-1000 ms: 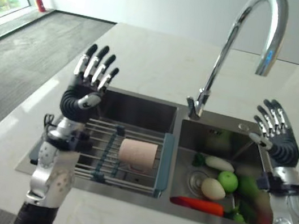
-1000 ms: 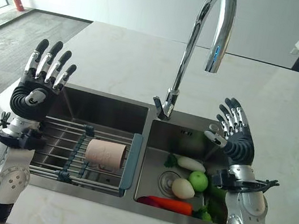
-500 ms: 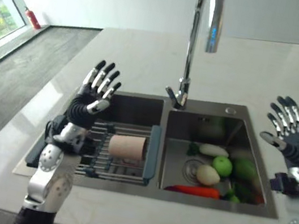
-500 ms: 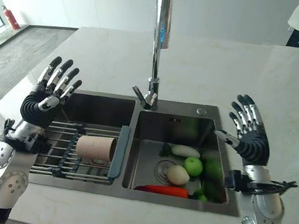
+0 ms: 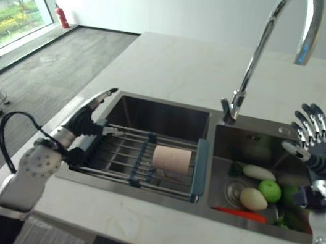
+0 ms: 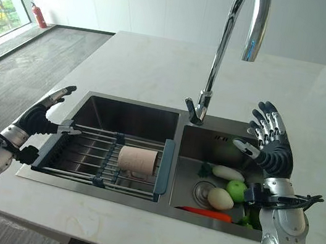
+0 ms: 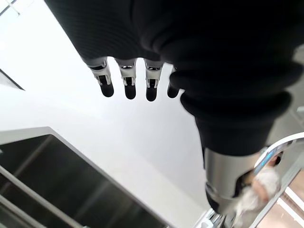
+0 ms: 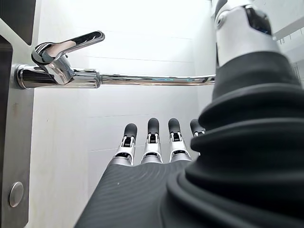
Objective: Place the dishes in the dishwasher.
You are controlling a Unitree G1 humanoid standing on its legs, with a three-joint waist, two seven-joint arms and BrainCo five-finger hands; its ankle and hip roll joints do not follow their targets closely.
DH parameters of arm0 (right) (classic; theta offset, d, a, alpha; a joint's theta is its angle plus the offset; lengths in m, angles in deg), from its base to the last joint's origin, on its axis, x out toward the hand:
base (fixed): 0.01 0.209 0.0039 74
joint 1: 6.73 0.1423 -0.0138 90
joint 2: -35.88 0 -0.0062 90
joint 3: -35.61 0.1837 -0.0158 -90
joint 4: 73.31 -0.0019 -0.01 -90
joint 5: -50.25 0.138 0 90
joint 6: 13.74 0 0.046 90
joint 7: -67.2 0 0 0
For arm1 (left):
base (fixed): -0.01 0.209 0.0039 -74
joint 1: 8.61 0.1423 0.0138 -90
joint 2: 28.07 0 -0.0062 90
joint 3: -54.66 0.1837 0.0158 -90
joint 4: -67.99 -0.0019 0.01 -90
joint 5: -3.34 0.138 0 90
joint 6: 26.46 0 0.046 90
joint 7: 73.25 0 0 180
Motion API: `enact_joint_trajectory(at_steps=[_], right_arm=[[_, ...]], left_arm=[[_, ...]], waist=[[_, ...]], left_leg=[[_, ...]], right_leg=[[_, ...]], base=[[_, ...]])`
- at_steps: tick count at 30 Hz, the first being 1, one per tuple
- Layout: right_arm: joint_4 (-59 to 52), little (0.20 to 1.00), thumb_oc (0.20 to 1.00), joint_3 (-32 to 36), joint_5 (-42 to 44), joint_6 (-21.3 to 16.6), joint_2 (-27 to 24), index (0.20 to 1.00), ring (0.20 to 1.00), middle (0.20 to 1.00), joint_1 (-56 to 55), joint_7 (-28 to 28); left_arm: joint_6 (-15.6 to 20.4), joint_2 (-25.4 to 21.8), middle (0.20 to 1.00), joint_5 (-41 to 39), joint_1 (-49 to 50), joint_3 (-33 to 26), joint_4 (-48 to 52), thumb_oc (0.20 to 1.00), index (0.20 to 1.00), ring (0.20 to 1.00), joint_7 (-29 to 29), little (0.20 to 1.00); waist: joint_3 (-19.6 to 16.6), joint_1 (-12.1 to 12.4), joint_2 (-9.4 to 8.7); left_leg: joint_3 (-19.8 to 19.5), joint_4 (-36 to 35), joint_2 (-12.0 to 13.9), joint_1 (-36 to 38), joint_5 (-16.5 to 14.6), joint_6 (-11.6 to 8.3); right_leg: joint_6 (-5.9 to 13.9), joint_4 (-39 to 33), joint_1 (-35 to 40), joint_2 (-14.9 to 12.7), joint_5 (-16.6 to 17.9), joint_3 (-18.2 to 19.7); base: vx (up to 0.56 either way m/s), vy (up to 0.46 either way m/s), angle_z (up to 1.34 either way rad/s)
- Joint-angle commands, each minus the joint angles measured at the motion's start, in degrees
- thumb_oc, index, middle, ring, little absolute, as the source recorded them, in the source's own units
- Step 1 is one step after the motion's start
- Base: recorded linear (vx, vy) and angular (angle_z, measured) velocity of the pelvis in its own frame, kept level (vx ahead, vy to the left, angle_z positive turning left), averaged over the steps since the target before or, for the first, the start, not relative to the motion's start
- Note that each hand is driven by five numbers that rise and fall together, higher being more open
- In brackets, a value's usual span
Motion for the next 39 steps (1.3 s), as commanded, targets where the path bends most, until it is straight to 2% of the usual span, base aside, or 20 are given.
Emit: enact_joint_trajectory(at_steps=[1,5,9,20,25,39], right_arm=[[-1.45,1.000,1.000,-0.54,0.78,-2.50,-3.56,1.000,1.000,1.000,5.15,0.30],[-0.77,1.000,1.000,-1.20,1.13,-2.44,-4.55,1.000,1.000,1.000,5.97,1.26],[0.30,1.000,1.000,-2.03,1.26,-2.48,-5.41,1.000,1.000,1.000,7.11,2.18],[1.50,1.000,1.000,-3.02,1.09,-2.17,-5.79,1.000,1.000,1.000,8.57,3.67],[1.81,1.000,1.000,-3.25,0.77,-1.85,-5.86,1.000,1.000,1.000,8.93,4.77],[2.36,1.000,1.000,-2.60,0.72,-1.57,-6.27,1.000,1.000,1.000,9.41,6.58]], left_arm=[[-1.20,-4.18,1.000,7.49,-6.23,2.44,-1.98,1.000,1.000,1.000,1.57,1.000],[-2.56,-5.73,1.000,11.20,-9.76,6.34,-4.78,1.000,1.000,1.000,2.65,1.000],[-4.39,-5.83,1.000,11.17,-13.61,10.57,-7.32,1.000,1.000,1.000,4.47,1.000],[-6.85,-2.90,1.000,13.57,-20.41,18.81,-12.13,1.000,1.000,1.000,6.28,1.000],[-9.25,0.29,1.000,15.30,-21.10,22.48,-16.53,1.000,1.000,1.000,6.12,1.000],[-8.26,3.30,1.000,20.53,-21.95,26.88,-23.99,1.000,1.000,1.000,3.27,1.000]], waist=[[-1.37,-1.36,-0.63],[-1.62,-2.12,-0.47],[-1.91,-2.94,-0.34],[-2.34,-4.76,-0.16],[-2.72,-5.79,-0.42],[-2.89,-6.63,-0.74]], left_leg=[[0.79,0.49,1.83,0.32,-4.74,0.38],[1.12,0.49,2.05,0.52,-4.72,0.37],[1.69,0.49,2.22,0.71,-4.72,0.36],[3.36,0.49,2.31,1.40,-5.00,0.69],[3.96,0.49,2.26,1.80,-5.28,1.00],[5.10,0.49,2.50,2.10,-5.40,1.04]], right_leg=[[2.08,0.03,2.36,1.10,-6.84,-1.24],[2.06,0.03,2.35,1.58,-7.04,-0.40],[2.04,0.03,2.26,1.98,-7.16,0.43],[2.08,0.03,2.34,2.50,-7.17,2.25],[2.05,0.03,2.33,2.80,-7.20,3.36],[1.95,0.03,2.21,3.12,-7.25,4.24]], base=[[-0.02,0.008,-0.04],[0.00,0.005,-0.09],[0.00,0.005,-0.09],[0.01,0.000,-0.11],[0.03,0.004,-0.07],[0.01,0.003,-0.04]])
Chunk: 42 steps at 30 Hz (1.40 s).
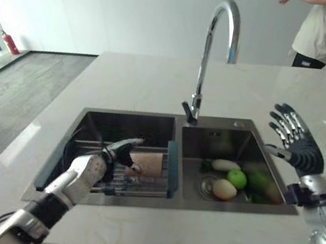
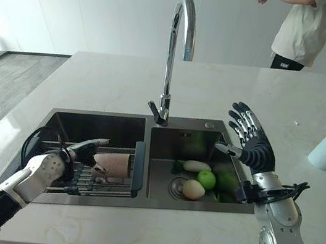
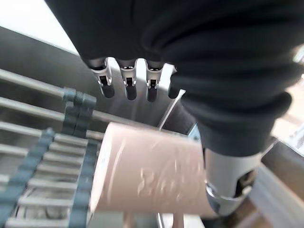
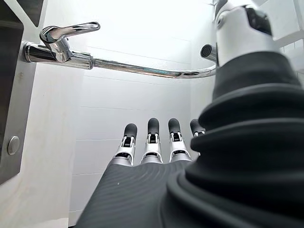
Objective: Place the dishes in the dishwasher.
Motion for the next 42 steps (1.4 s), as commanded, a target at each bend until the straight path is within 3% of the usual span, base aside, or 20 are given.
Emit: enact_joint_trajectory(at_steps=[1,15,42], right_arm=[[0.02,1.000,1.000,2.49,0.68,-2.49,-2.80,1.000,1.000,1.000,6.51,0.26],[-0.35,1.000,1.000,2.38,-0.27,-2.39,-2.25,1.000,1.000,1.000,6.64,0.39],[-1.30,1.000,1.000,2.54,-0.44,-1.73,-1.76,1.000,1.000,1.000,6.41,0.53]], left_arm=[[1.91,-1.69,1.000,2.93,-7.46,-0.59,-1.03,1.000,1.000,1.000,-2.84,1.000],[3.15,-1.02,1.000,10.75,-7.98,1.83,-4.86,1.000,1.000,1.000,-5.28,1.000],[2.76,0.78,1.000,11.60,-7.06,3.60,-8.31,1.000,1.000,1.000,-5.69,1.000]], waist=[[1.95,-0.46,0.03],[1.69,-1.10,0.02],[1.59,-1.89,0.14]], left_leg=[[-0.33,0.53,0.85,0.97,-5.39,1.16],[0.29,0.53,0.82,1.10,-5.51,1.23],[1.00,0.53,0.86,1.09,-5.52,1.34]], right_leg=[[2.48,0.06,4.68,0.82,-7.99,-1.09],[2.59,0.06,4.39,0.84,-7.83,-0.53],[2.51,0.06,3.91,1.16,-7.74,0.25]], base=[[0.00,0.006,-0.04],[0.00,0.000,0.00],[0.00,0.000,0.00]])
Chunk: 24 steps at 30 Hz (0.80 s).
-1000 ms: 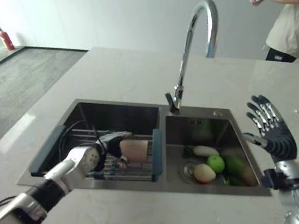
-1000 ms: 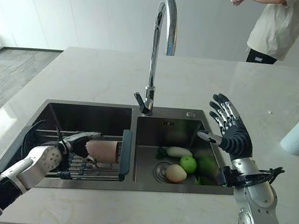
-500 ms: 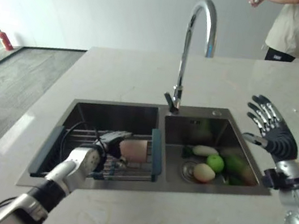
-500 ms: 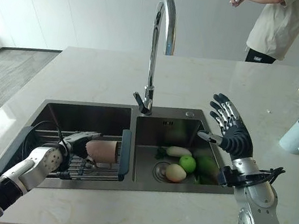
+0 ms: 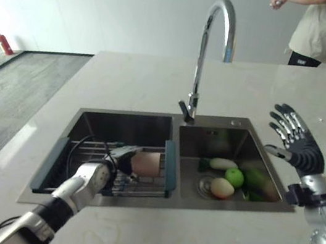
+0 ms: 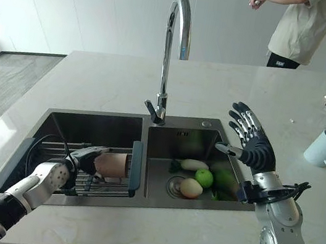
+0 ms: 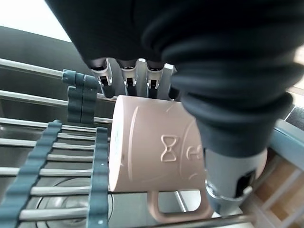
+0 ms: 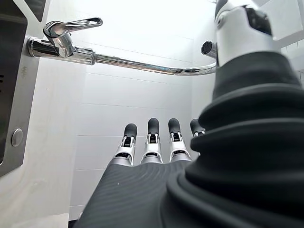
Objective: Place the dishes in the dishwasher.
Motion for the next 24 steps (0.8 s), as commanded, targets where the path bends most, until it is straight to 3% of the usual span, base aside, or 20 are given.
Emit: enact_joint_trajectory(at_steps=[1,16,24], right_arm=[[-1.36,1.000,1.000,2.10,0.01,-1.98,-1.73,1.000,1.000,1.000,6.29,0.09],[-1.85,1.000,1.000,2.06,-0.12,-1.63,-1.56,1.000,1.000,1.000,6.11,0.64],[-1.77,1.000,1.000,1.91,-0.17,-1.55,-1.74,1.000,1.000,1.000,6.29,1.09]], left_arm=[[0.64,-0.82,1.000,2.62,-6.97,-0.10,-3.29,1.000,1.000,1.000,-1.97,1.000],[-0.27,0.76,1.000,2.82,-6.42,0.37,-7.59,1.000,1.000,1.000,-3.77,1.000],[0.48,2.18,1.000,3.31,-6.71,0.05,-12.13,1.000,1.000,1.000,-8.19,1.000]], waist=[[1.58,-1.63,0.20],[1.56,-2.12,0.28],[1.49,-2.61,0.20]], left_leg=[[0.47,0.53,0.77,1.13,-5.48,1.35],[0.84,0.53,0.69,1.16,-5.53,1.42],[1.23,0.53,0.71,1.36,-5.58,1.39]], right_leg=[[2.45,0.33,4.16,0.95,-7.78,-0.68],[2.42,0.33,3.96,1.01,-7.73,-0.36],[2.34,0.33,3.96,1.17,-7.75,0.04]], base=[[0.00,0.000,0.00],[0.00,-0.001,-0.01],[0.00,0.001,-0.01]])
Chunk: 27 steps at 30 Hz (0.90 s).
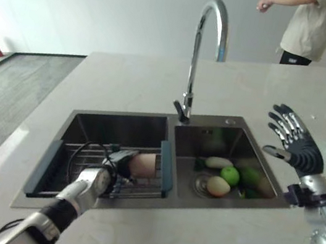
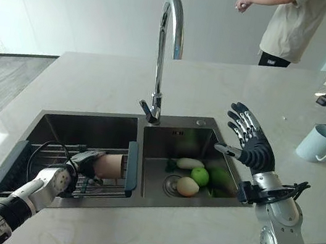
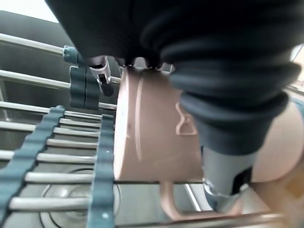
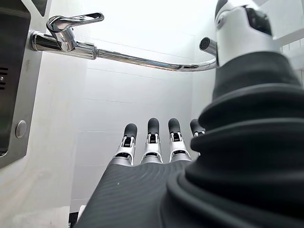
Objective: Place the dishes in the dishwasher.
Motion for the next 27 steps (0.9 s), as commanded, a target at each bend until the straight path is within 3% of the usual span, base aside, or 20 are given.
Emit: enact_joint_trajectory(at_steps=[1,12,13,14,21,27], right_arm=[[-1.78,1.000,1.000,1.86,-0.18,-1.68,-1.73,1.000,1.000,1.000,6.29,0.25],[-1.88,1.000,1.000,1.57,-0.35,-1.43,-2.12,1.000,1.000,1.000,6.94,0.47],[-1.79,1.000,1.000,1.72,-0.30,-1.42,-2.09,1.000,1.000,1.000,6.99,0.73],[-1.91,1.000,1.000,1.81,-0.26,-1.36,-2.10,1.000,1.000,1.000,7.03,1.21],[-1.87,1.000,1.000,1.40,-0.49,-1.28,-2.33,1.000,1.000,1.000,7.40,1.20],[-1.48,1.000,1.000,0.94,-0.79,-1.54,-2.55,1.000,1.000,1.000,7.48,0.64]], left_arm=[[0.85,-0.23,1.000,2.03,-5.43,-0.35,-3.14,1.000,1.000,1.000,-3.22,1.000],[0.58,0.95,1.000,4.99,-6.33,0.14,-6.54,1.000,1.000,1.000,-5.02,1.000],[0.96,1.33,0.558,6.17,-6.30,0.51,-7.40,0.558,0.558,0.558,-3.99,0.558],[1.44,1.58,0.200,7.36,-6.29,1.32,-8.26,0.200,0.200,0.200,-2.62,0.200],[0.94,1.64,0.200,9.64,-6.01,2.89,-9.26,0.200,0.200,0.200,-0.83,0.200],[1.42,1.35,0.200,10.04,-5.16,2.99,-9.48,0.200,0.200,0.200,-3.25,0.200]], waist=[[1.98,-0.90,0.37],[1.75,-1.19,0.22],[1.70,-1.30,0.20],[1.66,-1.49,0.26],[1.70,-1.69,0.40],[1.74,-1.47,0.46]], left_leg=[[0.25,0.54,0.74,1.35,-5.51,1.38],[0.55,0.54,0.59,1.52,-5.70,1.54],[0.60,0.54,0.58,1.57,-5.75,1.55],[0.67,0.54,0.55,1.60,-5.76,1.59],[0.65,0.54,0.42,1.64,-5.79,1.61],[0.48,0.54,0.39,1.62,-5.81,1.50]], right_leg=[[2.24,0.33,4.48,1.11,-7.93,-0.58],[2.20,0.33,4.51,1.17,-7.90,-0.26],[2.22,0.33,4.51,1.19,-7.89,-0.19],[2.26,0.33,4.48,1.20,-7.89,-0.08],[2.34,0.33,4.44,1.27,-7.82,0.15],[2.45,0.33,4.48,1.22,-7.78,0.10]], base=[[0.00,0.000,0.00],[0.00,0.000,0.00],[0.00,0.000,0.00],[0.00,0.000,0.00],[0.00,0.000,0.00],[0.00,0.000,0.00]])
